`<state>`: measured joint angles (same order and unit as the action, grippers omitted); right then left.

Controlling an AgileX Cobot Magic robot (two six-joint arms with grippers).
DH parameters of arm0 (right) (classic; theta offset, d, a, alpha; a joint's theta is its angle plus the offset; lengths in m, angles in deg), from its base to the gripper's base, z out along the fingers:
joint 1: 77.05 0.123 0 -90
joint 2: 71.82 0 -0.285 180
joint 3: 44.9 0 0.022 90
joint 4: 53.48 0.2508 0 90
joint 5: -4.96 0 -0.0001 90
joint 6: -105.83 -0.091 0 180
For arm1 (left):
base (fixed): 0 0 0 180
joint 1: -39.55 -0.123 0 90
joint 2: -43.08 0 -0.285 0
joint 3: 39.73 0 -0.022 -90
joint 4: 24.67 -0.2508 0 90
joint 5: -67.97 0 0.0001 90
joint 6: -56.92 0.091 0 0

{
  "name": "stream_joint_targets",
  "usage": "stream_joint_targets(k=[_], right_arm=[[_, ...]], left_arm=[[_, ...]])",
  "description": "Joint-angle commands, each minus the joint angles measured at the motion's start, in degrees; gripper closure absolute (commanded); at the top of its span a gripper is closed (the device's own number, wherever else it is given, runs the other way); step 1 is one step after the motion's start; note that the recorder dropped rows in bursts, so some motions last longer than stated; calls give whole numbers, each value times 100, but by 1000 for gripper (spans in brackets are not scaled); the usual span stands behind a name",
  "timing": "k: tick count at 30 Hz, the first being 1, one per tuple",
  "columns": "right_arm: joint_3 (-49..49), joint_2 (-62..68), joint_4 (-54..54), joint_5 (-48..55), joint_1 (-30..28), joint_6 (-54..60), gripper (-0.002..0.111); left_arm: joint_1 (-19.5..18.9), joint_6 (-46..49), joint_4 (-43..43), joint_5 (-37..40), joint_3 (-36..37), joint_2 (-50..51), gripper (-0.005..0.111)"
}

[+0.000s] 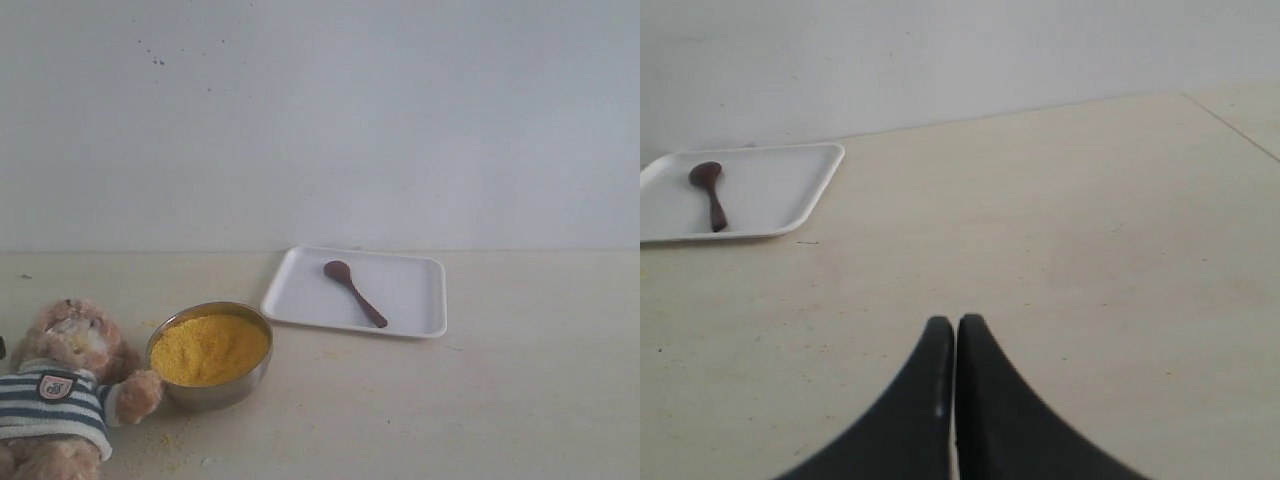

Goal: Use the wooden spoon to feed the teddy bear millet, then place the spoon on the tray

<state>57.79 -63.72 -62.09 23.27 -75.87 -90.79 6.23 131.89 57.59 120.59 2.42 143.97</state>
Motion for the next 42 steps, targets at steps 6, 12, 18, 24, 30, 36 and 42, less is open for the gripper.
stream_joint_targets(k=[6, 12, 18, 24, 30, 36, 42], right_arm=[[9, -31, 141, -58, 1, 12, 108], [9, -31, 141, -68, 1, 12, 108], [9, -31, 141, 13, 1, 12, 108], [9, -31, 141, 31, 1, 12, 108], [9, -31, 141, 43, 1, 12, 108], [9, -31, 141, 43, 1, 12, 108], [9, -31, 141, 43, 1, 12, 108]], left_arm=[[-91, -1605, -1007, -869, -14, -1846, 34], [-91, -1898, -891, -1321, -47, -2942, 102], [212, -2362, -2049, -1862, 54, -3923, 103], [935, -3726, -3016, -2356, 378, -5202, 103], [1643, -4366, -3370, -2537, 453, -6816, 103], [2689, -3792, -3694, -2417, 453, -7932, 103], [3191, -3589, -4817, -2513, 453, -8517, 103]])
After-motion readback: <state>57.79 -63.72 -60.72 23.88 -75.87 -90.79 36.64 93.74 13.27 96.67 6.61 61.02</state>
